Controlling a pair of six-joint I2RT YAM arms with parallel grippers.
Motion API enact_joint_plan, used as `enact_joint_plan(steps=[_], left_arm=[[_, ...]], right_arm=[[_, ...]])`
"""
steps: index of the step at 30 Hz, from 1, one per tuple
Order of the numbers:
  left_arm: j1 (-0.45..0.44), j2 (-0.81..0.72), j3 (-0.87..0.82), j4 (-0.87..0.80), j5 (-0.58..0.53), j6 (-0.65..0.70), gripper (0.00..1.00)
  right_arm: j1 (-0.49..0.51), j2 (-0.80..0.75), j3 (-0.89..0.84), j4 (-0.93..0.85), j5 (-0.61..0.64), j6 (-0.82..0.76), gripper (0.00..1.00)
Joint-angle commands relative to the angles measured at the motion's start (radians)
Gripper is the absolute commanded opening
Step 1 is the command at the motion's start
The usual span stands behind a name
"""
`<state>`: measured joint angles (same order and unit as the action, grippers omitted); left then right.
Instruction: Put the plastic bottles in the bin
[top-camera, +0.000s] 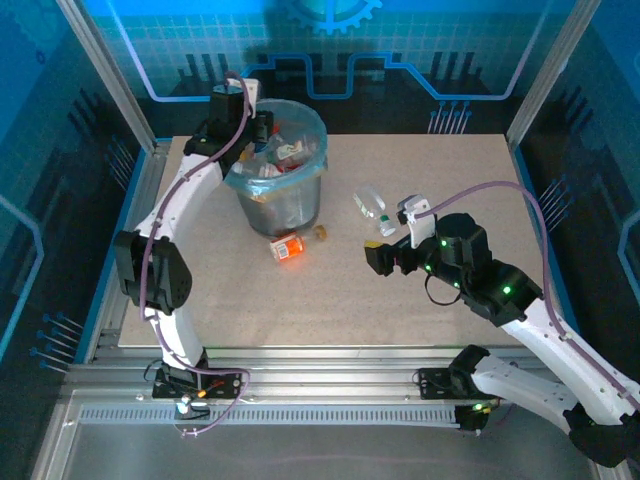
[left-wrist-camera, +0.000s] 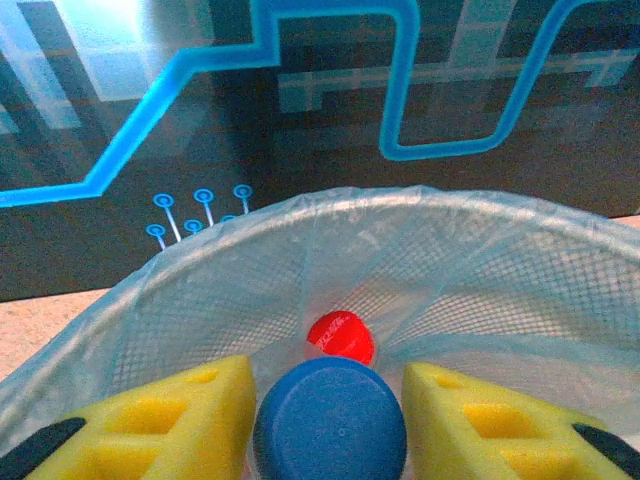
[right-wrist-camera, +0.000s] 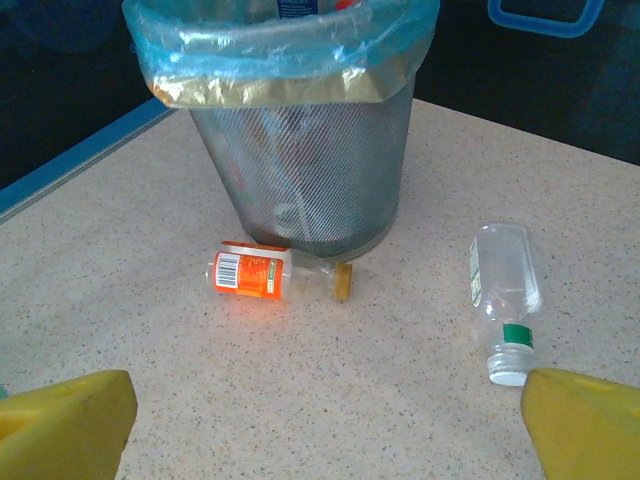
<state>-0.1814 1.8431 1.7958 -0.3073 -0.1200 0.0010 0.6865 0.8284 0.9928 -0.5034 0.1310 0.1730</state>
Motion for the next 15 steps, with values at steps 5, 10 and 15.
enact_joint_plan(steps=[5,10,15], left_arm=[[0.007,-0.049,0.053,-0.197,0.152,-0.104,0.55],[0.007,-0.165,0.026,-0.15,0.239,-0.159,0.73],[0.006,-0.251,0.005,-0.13,0.355,-0.207,0.76]], right_arm=[[0.01,0.001,-0.001,0.015,0.011,0.021,1.0],[0.01,0.014,-0.001,0.027,0.003,0.023,1.0],[0.009,0.039,-0.005,0.051,0.001,0.035,1.0]])
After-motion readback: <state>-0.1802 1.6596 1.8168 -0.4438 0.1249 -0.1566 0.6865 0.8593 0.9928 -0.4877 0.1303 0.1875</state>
